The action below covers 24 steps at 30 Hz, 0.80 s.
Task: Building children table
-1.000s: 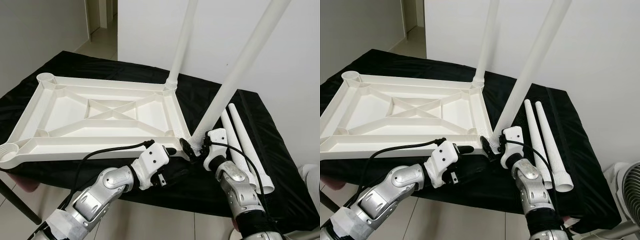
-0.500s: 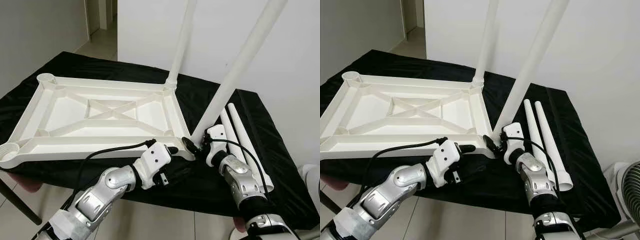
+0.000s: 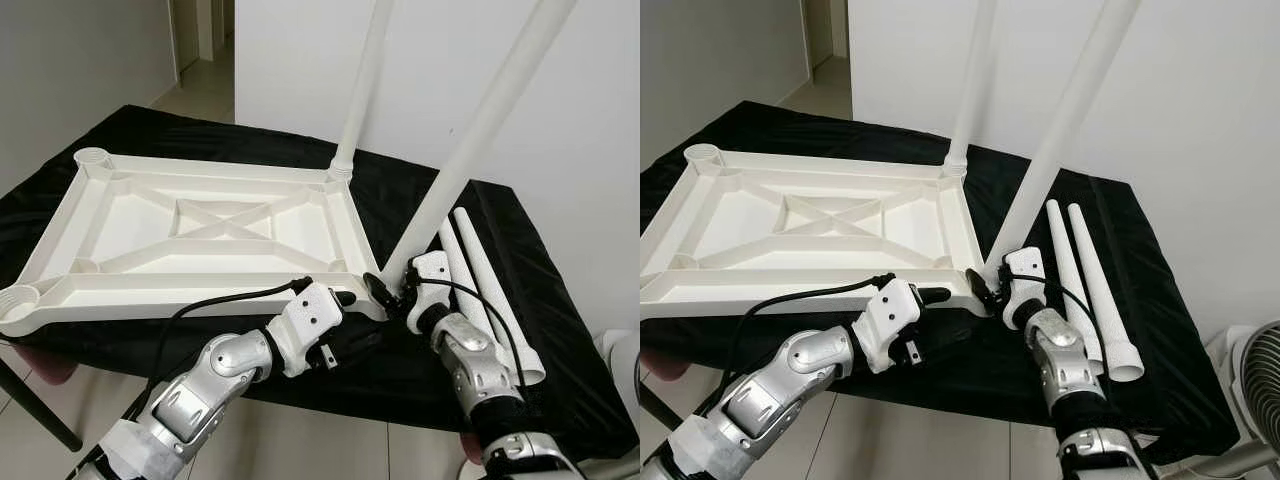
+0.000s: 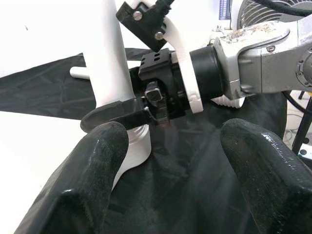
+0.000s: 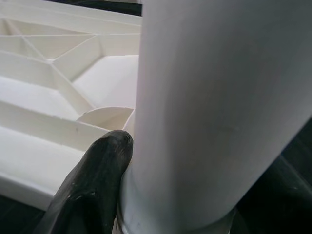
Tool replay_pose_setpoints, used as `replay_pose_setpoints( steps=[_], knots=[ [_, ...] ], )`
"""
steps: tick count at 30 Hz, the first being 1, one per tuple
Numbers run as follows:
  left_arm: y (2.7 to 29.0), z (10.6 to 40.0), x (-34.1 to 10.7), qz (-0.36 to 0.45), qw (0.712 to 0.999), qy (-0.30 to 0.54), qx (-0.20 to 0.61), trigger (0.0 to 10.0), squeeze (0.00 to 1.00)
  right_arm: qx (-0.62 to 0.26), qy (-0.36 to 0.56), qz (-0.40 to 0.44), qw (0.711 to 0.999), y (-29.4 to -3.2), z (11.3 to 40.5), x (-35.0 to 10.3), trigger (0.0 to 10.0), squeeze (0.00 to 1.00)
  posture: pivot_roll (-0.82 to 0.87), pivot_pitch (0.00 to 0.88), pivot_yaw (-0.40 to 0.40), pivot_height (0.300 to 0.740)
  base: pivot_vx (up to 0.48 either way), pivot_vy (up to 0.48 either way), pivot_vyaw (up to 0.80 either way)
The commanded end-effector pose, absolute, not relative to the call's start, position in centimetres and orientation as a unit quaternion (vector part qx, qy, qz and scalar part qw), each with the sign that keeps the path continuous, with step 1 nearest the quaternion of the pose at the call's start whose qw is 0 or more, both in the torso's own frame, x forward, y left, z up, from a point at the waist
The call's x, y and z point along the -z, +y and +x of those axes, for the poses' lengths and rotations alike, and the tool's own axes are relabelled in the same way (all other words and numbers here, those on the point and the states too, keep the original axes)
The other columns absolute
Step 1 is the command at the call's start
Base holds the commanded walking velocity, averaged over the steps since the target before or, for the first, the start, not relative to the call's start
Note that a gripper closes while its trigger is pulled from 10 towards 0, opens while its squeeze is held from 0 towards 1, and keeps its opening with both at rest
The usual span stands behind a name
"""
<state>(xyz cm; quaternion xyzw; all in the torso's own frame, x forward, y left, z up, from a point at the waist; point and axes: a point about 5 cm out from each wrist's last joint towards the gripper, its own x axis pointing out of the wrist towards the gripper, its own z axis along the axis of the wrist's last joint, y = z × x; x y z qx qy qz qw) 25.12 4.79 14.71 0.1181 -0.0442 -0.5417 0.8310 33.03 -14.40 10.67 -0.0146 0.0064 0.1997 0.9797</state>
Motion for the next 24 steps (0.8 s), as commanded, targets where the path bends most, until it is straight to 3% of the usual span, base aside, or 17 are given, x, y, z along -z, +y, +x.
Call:
replay_pose_setpoints(
  steps=[1, 9, 16, 19, 24],
  knots=[
    [4.5, 24.6, -14.6, 0.119, 0.812, -0.039, 0.570, 10.0, 0.00, -0.168, 0.037, 0.005, 0.985, -14.3, 32.7, -9.7, 10.0, 0.00, 0.00, 0.000, -0.126, 0.740, 0.000, 0.000, 0.00],
    [4.3, 24.5, -14.5, 0.119, 0.811, -0.040, 0.572, 10.0, 0.00, -0.028, 0.054, 0.027, 0.998, -13.1, 32.1, -9.9, 10.0, 0.00, 0.01, 0.000, -0.135, 0.740, 0.000, 0.000, 0.00],
    [4.3, 24.5, -14.5, 0.120, 0.811, -0.040, 0.571, 10.0, 0.00, 0.023, 0.056, 0.033, 0.998, -12.3, 31.3, -9.9, 10.0, 0.00, 0.01, 0.000, -0.140, 0.740, 0.000, 0.000, 0.00],
    [4.4, 24.4, -14.5, 0.117, 0.815, -0.040, 0.567, 10.0, 0.00, 0.034, 0.043, 0.045, 0.998, -10.8, 30.6, -10.6, 10.0, 0.00, 0.01, 0.000, -0.142, 0.740, 0.000, 0.000, 0.00],
    [4.4, 24.3, -14.5, 0.116, 0.815, -0.040, 0.567, 10.0, 0.00, 0.038, 0.042, 0.038, 0.998, -11.3, 30.6, -10.6, 10.0, 0.00, 0.01, 0.000, -0.145, 0.740, 0.000, 0.000, 0.00]
  ],
)
